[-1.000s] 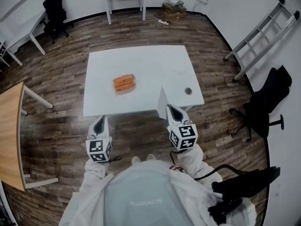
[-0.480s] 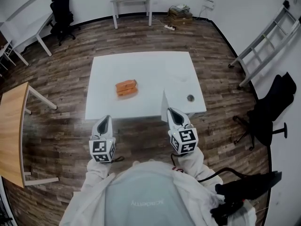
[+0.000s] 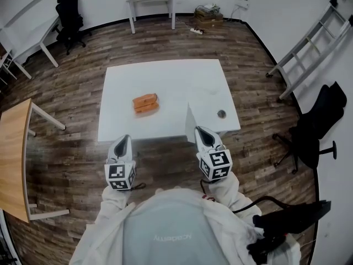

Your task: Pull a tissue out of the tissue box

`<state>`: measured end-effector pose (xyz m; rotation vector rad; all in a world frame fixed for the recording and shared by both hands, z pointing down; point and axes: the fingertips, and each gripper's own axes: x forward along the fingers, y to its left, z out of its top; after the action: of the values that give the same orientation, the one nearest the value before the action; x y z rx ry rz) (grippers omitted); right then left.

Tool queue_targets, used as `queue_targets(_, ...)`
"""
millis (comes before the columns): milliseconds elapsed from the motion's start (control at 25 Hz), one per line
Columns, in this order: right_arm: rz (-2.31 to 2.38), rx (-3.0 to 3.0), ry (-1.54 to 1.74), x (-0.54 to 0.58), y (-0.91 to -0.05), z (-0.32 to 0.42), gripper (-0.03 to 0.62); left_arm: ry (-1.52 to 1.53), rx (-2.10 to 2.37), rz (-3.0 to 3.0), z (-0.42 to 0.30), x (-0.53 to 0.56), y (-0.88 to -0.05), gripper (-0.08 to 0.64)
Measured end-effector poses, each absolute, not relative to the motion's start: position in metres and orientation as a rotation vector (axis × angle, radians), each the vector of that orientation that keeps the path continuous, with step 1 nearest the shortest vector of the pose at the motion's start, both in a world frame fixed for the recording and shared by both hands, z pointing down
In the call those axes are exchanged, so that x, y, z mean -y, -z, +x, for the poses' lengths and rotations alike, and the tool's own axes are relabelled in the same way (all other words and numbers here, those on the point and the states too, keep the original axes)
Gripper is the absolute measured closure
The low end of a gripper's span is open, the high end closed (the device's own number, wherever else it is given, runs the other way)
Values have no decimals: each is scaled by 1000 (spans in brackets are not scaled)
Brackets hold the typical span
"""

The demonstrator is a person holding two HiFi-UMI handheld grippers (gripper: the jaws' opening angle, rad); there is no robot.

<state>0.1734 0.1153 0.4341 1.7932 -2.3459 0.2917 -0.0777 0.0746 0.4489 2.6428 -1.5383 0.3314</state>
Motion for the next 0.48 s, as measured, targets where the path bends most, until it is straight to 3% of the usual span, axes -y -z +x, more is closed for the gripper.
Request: queue_targets(480, 1790, 2341, -304, -115, -435, 171, 592, -307, 1545, 2640, -81, -73, -447, 560)
